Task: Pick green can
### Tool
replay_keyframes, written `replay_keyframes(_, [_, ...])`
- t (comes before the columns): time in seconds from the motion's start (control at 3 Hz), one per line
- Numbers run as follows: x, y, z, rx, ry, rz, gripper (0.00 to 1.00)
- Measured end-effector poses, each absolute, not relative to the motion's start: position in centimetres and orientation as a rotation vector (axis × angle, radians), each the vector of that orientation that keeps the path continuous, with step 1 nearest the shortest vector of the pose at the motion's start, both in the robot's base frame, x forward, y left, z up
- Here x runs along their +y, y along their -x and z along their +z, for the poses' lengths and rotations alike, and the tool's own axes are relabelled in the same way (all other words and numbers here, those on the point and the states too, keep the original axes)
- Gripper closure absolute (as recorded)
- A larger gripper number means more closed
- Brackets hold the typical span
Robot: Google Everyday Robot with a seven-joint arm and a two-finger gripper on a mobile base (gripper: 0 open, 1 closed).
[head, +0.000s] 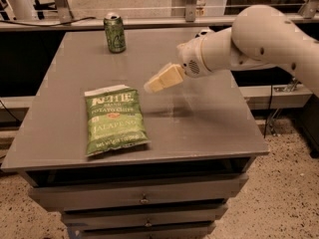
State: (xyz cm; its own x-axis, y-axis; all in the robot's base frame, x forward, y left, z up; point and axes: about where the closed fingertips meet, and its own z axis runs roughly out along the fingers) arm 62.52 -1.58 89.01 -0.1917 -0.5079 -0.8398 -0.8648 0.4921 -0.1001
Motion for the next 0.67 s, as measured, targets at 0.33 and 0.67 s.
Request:
replay_keyframes(0.33, [1.2, -66.2, 88.6, 1.793, 1.077, 0.561, 0.00])
replay_keyframes(0.67, [4.1, -70.3, 88.0, 1.738, 1.012, 0.599, 0.00])
